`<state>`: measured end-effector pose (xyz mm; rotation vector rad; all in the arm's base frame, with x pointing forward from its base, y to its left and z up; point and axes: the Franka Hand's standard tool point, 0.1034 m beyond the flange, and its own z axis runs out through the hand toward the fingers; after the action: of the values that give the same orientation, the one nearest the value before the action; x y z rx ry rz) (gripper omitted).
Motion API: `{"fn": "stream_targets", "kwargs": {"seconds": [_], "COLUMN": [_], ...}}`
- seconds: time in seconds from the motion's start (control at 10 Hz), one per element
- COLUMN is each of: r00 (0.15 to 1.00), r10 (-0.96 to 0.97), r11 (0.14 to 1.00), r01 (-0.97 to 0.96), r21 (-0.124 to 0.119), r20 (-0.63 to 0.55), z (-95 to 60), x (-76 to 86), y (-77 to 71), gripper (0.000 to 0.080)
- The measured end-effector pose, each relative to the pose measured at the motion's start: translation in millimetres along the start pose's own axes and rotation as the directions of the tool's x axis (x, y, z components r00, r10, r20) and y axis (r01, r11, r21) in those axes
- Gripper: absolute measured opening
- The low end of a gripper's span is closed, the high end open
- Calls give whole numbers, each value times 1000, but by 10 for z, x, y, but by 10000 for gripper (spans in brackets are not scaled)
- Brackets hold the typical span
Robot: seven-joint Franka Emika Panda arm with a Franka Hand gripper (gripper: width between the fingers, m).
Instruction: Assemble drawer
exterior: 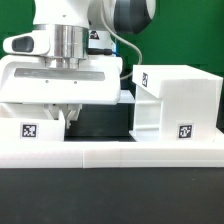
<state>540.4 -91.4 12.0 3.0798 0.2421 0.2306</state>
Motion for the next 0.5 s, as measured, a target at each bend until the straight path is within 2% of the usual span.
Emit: {"fn": "stream_targets", "kwargs": {"seconds": [0.2, 0.3, 0.5], "r00": [998, 999, 996], "r10": [-57, -43, -89], "r11": [998, 999, 996], "r01": [57, 43, 89], "r21": [13, 19, 17], "r20": [9, 10, 13], "z": [-96, -137, -125], "x": [-12, -16, -26], "y": [-37, -2, 8], "gripper": [41, 41, 41]}}
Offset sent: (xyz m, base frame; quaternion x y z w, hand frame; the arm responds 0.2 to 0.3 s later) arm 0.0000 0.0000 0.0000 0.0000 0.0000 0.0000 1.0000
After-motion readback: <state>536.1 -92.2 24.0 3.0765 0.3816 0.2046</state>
